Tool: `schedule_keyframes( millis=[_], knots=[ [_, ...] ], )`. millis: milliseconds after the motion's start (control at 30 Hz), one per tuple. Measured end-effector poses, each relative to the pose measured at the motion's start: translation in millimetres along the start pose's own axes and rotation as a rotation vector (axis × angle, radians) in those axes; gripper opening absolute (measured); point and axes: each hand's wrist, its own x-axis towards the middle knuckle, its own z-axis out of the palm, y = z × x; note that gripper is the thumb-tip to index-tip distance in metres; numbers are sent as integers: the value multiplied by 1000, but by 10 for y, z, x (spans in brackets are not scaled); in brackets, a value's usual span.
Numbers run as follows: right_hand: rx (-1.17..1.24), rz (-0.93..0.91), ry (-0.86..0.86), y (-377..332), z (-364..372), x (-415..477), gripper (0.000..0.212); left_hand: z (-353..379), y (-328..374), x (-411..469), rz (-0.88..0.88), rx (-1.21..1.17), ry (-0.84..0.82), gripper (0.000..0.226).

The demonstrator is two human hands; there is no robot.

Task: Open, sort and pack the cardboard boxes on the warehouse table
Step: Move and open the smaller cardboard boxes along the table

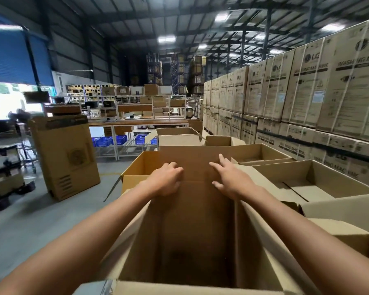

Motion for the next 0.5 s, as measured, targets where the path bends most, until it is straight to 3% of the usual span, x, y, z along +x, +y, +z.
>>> schedule_keyframes(
  millis=[133, 233, 500],
  knots=[
    [21, 54, -115, 242, 234, 354, 62, 298, -142, 263, -53, -103, -103, 37],
    [142, 151, -216, 373, 513, 444, 40, 545, -198, 375, -111, -86, -194, 21],
    [622, 398, -80, 599, 830, 456, 23, 667, -238, 468, -198, -179, -173, 9]
  ],
)
